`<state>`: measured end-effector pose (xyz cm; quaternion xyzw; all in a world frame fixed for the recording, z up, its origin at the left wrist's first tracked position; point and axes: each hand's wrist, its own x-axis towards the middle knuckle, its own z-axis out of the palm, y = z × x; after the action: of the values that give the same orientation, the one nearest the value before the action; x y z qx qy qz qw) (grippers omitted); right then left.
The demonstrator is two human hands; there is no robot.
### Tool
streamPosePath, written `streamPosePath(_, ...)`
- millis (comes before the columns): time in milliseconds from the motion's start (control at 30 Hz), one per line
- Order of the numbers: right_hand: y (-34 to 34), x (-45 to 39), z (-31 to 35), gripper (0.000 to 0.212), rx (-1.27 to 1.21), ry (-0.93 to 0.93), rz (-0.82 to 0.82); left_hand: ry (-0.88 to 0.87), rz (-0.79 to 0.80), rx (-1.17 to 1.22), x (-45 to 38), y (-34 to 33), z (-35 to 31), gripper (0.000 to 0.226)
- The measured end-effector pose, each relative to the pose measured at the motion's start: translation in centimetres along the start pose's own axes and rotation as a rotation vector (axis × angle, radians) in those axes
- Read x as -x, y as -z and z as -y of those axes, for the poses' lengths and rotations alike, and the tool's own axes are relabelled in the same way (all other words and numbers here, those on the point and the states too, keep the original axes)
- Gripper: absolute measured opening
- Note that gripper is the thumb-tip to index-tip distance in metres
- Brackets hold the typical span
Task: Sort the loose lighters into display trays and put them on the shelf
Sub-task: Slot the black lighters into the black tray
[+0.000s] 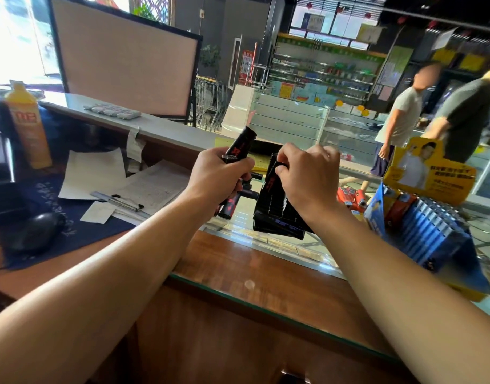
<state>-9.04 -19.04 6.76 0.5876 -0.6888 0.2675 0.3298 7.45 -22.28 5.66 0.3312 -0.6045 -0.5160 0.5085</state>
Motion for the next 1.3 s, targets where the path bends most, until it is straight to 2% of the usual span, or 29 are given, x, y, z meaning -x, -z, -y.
streamPosePath(167, 0.2, 0.2, -0.3, 0.027, 0.024, 0.045, 0.057, 0.005, 0.038, -0.013, -0.2, -0.1, 0.2, 0.003)
streamPosePath(300, 0.6, 0.6, -0.6, 0.037, 0.072, 0.072, 0.145, 0.004, 0.034, -0.008, 0.0, -0.3, 0.1, 0.021)
streamPosePath(467, 1.2, 0.3, -1.0, 0.054, 0.102, 0.074, 0.302, -0.053, 0.069, -0.059, 0.3, -0.4, 0.0, 0.026)
streamPosePath(567, 1.9, 0.6, -0.8, 0.050, -0.022, 0.071, 0.134, -0.068, 0.080, -0.042, 0.3, -0.4, 0.0, 0.027)
streamPosePath(633, 2.7, 0.8, -0.6, 0.043, -0.194, 0.059, 0.035, -0.080, 0.091, -0.020, 0.3, -0.4, 0.0, 0.023)
streamPosePath(733, 3.9, 1.2, 0.0, 0.044, -0.469, 0.090, 0.055, -0.105, 0.110, -0.017, 0.4, -0.4, 0.0, 0.018)
streamPosePath(833, 4.2, 1.5, 0.0, 0.040, -0.596, 0.071, 0.071, -0.143, 0.134, -0.014, 0.6, -0.6, 0.0, 0.012)
streamPosePath(900, 4.3, 1.6, -0.1, 0.033, -0.648, 0.028, 0.059, -0.157, 0.152, -0.015, 0.6, -0.6, 0.0, 0.007)
streamPosePath(1133, 4.2, 1.9, -1.1, 0.024, -0.805, -0.159, -0.011, -0.094, 0.106, 0.104, 0.4, -0.5, -0.1, 0.011)
streamPosePath(1300, 4.1, 2.0, -1.2, 0.022, -0.840, -0.189, -0.037, -0.096, 0.105, 0.126, 0.4, -0.5, 0.0, 0.005)
